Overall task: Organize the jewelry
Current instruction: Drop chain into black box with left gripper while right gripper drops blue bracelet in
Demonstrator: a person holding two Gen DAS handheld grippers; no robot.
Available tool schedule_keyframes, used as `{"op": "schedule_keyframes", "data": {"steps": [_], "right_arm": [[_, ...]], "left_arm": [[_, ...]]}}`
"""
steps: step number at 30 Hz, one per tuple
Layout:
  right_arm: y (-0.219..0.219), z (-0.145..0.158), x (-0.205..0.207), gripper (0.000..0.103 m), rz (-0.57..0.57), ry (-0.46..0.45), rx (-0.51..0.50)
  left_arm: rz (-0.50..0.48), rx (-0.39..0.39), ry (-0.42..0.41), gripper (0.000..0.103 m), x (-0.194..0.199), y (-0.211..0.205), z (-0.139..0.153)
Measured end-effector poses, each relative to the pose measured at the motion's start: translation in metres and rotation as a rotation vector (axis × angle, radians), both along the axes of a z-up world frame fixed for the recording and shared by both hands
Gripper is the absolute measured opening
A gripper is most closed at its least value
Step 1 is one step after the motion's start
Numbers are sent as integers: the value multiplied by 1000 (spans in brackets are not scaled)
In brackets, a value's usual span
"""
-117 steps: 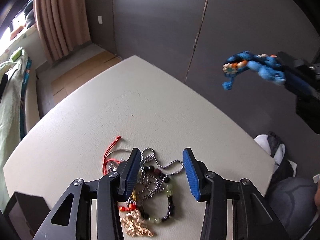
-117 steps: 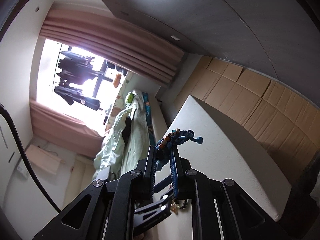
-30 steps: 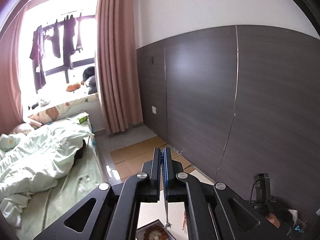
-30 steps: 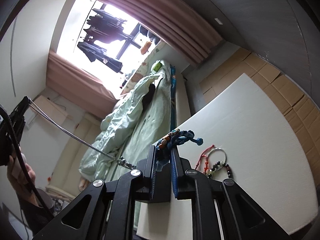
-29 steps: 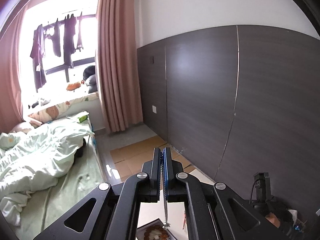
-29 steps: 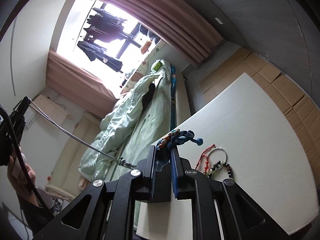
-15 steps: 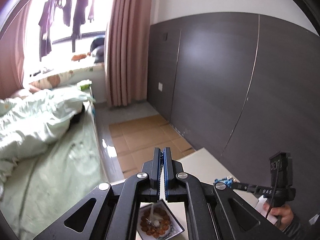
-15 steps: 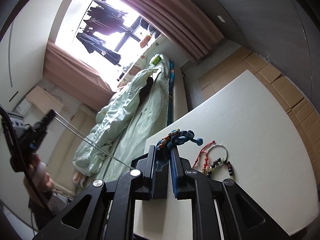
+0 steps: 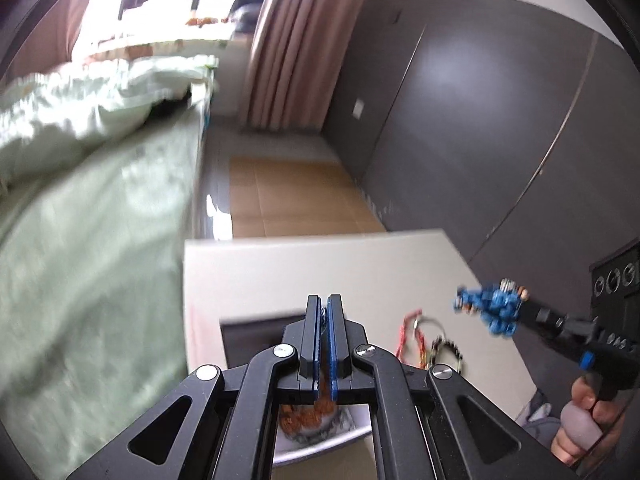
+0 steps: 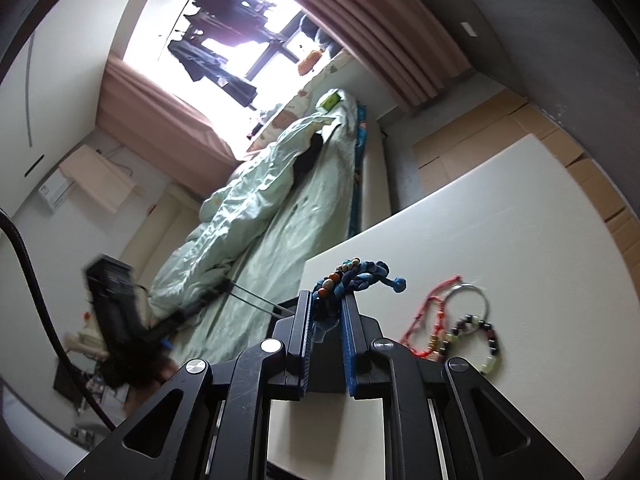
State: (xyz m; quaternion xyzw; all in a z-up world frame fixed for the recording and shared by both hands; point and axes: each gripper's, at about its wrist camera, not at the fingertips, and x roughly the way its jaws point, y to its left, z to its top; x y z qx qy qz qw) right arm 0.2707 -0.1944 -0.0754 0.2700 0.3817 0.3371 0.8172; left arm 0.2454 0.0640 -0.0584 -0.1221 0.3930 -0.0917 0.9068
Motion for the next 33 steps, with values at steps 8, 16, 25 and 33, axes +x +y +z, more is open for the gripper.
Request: {"op": "schedule_keyframes", "data": {"steps": [8,16,25,33], "right_arm": [[49,-1,3,15,108,-21,16],[92,-14,3,15,161,5,14],[115,-20,5,58,176,40,-84],[59,-4,-5,80,47,4,-88]], "left_arm": [[41,-63,5,53,-8,14,-7],[126,-69,-48,72,-21,39,-1],[124,-53,-114,95,-34,44,8],[80,-33,-120,96,-41,25,12]]}}
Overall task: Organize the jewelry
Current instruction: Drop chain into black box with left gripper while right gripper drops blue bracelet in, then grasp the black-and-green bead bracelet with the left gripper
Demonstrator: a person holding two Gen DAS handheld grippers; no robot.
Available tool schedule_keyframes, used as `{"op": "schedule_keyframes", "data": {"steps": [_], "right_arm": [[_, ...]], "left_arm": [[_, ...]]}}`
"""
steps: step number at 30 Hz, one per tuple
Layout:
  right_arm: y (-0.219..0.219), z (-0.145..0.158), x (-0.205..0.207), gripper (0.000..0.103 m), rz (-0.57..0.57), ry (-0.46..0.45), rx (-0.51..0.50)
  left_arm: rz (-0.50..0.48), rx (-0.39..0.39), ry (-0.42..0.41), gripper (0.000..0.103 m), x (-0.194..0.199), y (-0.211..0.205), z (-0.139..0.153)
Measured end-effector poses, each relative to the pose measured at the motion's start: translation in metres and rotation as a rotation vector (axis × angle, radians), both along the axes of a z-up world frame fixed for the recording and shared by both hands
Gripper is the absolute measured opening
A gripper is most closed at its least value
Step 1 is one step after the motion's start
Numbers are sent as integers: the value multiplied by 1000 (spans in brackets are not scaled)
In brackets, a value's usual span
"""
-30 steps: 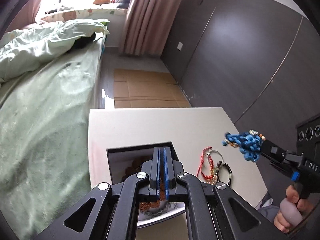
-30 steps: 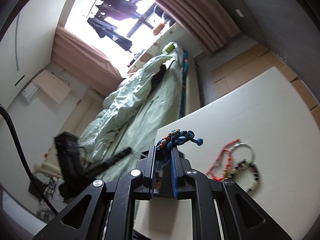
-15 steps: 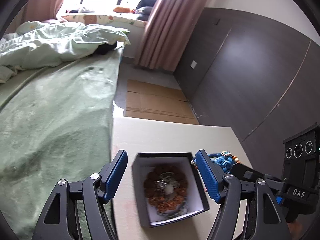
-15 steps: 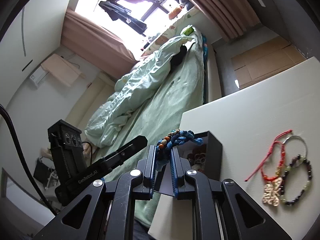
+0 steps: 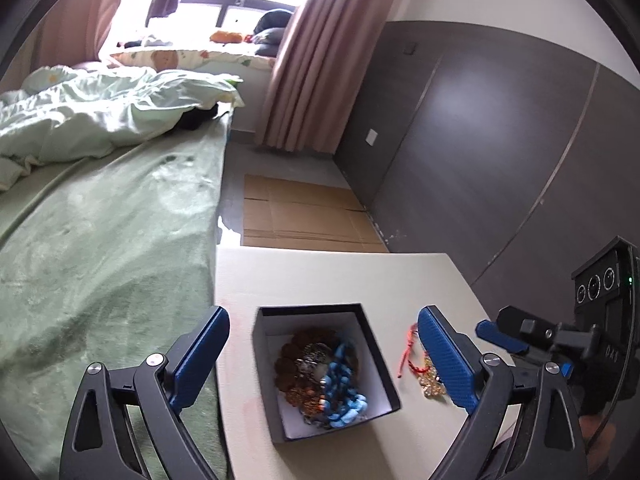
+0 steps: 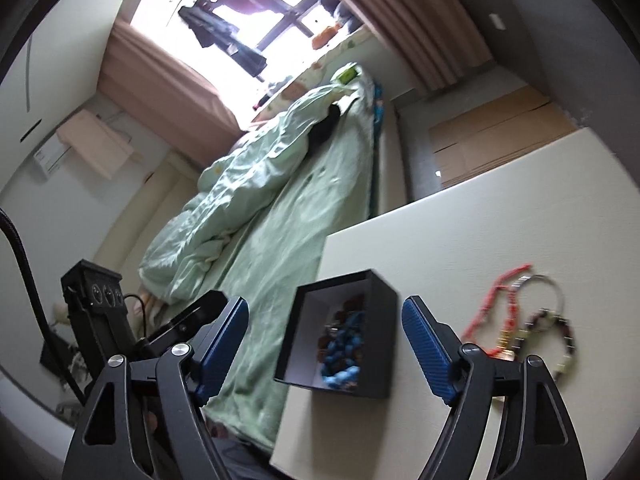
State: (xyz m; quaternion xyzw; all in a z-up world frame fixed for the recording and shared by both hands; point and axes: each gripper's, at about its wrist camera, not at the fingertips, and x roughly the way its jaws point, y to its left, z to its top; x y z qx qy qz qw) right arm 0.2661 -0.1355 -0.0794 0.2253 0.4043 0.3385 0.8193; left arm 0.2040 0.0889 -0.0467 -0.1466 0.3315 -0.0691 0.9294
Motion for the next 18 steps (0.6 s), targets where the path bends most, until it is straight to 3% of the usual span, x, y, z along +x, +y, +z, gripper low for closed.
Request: {"op": "schedule_keyframes", "data": {"steps": [2,4,8,11,18], "right_arm": [[-14,1,-5,80,-30,1,2],[-30,2,-10,88,-68,3,-3],[-58,4,-14,93,-151,18,-16],[-82,9,-18,103,-201,8,-33],[-130,10,-33,103,-280,2,-55]], "left_arm": [[-13,-14,-1,96,-3,-7,-1],[-32,-30,18,95,-1,-17,-3],[-85,9,15,95,1,-42,2],[-129,20,22,95,1,-62,6],[-217,76,42,95,3,-104,6]]}}
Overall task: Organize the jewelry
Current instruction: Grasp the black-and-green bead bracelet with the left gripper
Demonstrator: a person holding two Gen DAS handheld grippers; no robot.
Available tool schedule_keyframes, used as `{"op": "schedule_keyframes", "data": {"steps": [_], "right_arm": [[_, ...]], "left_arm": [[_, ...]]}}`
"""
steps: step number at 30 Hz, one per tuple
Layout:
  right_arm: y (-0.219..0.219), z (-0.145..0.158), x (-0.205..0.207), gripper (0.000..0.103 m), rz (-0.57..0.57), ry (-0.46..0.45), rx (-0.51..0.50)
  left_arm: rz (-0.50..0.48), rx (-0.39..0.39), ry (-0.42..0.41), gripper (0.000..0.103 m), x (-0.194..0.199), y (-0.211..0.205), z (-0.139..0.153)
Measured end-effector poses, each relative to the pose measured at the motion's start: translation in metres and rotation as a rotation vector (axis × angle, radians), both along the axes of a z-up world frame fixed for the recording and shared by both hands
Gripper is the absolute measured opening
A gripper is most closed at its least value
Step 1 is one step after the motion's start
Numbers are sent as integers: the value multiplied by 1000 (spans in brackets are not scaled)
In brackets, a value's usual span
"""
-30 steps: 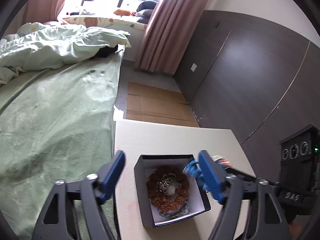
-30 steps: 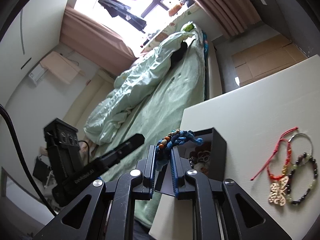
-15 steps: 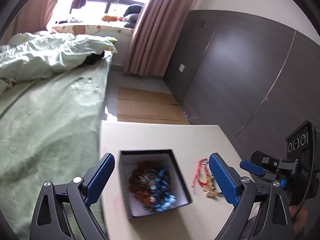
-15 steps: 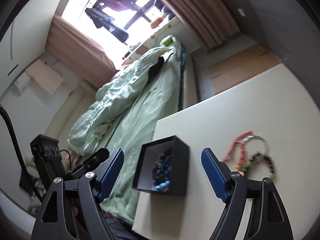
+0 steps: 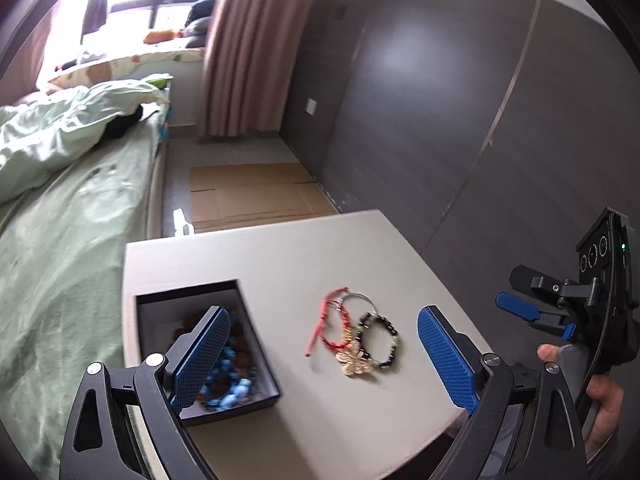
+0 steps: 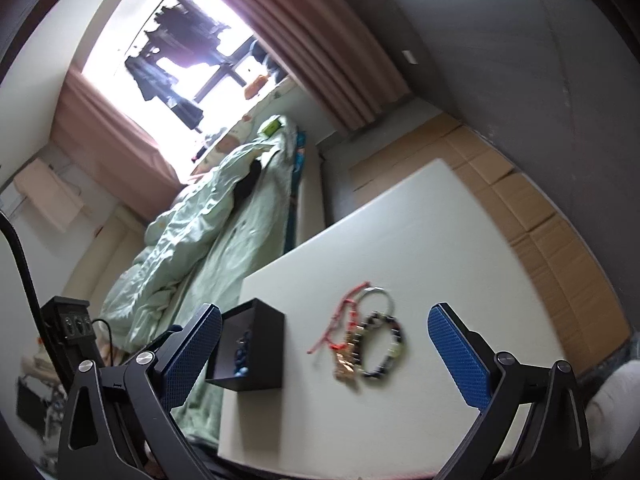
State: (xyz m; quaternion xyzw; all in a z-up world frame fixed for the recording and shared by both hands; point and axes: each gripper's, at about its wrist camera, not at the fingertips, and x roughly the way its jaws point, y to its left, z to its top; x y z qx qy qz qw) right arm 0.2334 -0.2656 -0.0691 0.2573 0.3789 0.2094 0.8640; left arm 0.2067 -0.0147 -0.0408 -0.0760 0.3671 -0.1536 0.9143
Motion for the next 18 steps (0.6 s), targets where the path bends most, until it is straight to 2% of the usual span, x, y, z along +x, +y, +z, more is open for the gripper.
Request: {"op": "schedule_keyframes", "data": {"steps": [5,13,16,18], "right_arm": [[-27,-6,-10,103,-32,15,12],[-47,-7,-23,103,-58,16,-3],[-53,-14,-25,103,-73,44,14],[-57,-20,-25,103,-81,74,31]], "left_arm": [[-63,38,31,95,4,-28,-4],[-100,12,104,95,17,-52,-13],[-111,23,119,90,21,-62,-16],[-116,41,143,77,27,-69,-21]]}}
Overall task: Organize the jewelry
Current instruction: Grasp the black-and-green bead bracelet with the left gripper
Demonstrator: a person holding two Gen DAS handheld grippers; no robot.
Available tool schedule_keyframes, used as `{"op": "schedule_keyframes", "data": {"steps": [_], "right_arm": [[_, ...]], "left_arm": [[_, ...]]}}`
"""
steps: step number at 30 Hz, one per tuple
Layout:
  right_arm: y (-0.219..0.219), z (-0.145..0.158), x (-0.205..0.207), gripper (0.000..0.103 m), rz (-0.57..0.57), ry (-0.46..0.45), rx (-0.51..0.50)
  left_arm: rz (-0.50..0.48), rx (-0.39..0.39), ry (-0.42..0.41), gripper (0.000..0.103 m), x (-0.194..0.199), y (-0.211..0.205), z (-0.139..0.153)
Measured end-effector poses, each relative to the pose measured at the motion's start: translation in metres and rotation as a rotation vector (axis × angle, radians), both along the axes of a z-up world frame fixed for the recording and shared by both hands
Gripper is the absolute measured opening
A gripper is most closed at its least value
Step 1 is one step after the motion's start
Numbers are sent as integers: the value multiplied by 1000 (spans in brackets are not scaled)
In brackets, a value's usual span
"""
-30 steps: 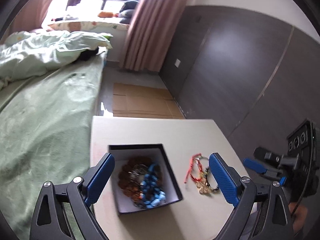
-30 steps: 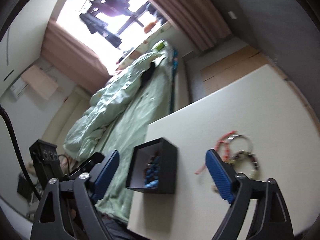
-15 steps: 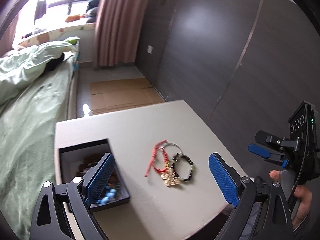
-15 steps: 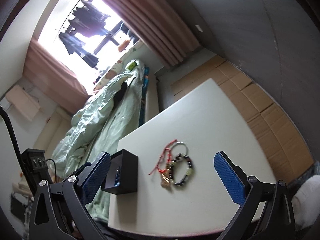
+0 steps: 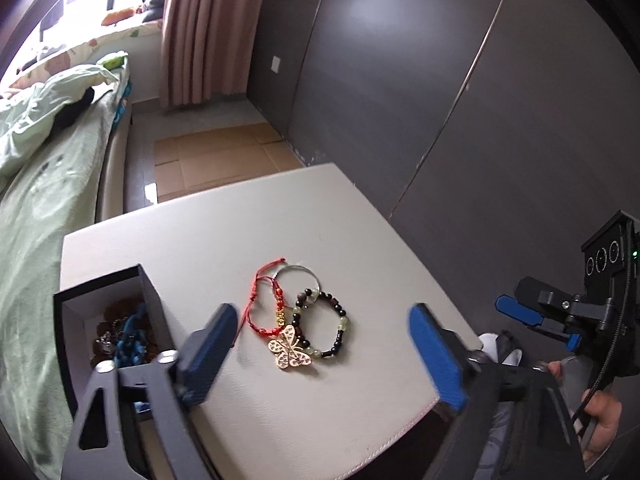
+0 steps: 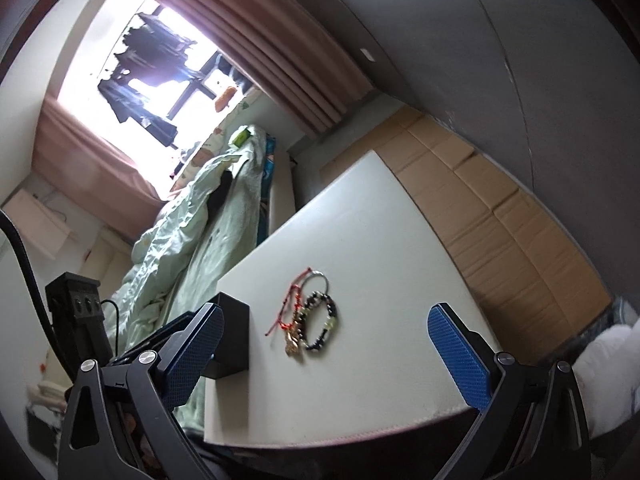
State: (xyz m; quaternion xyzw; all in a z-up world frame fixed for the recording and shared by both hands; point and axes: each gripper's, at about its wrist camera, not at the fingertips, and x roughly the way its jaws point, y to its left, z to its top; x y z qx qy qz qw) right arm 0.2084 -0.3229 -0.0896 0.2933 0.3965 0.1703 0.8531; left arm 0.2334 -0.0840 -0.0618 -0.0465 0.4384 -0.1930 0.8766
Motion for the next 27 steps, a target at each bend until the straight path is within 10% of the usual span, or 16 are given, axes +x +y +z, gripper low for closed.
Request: {"op": "schedule_keyframes", "data": {"steps": [9,27], "right_arm": [[-12,-19,9,102,-26,66,89],[-11,-36,21,79,-53,135,84]], "left_arm": [[-8,58,145,40,24,-23,-39],[-67,153,222,25,37,-63,-88]]}}
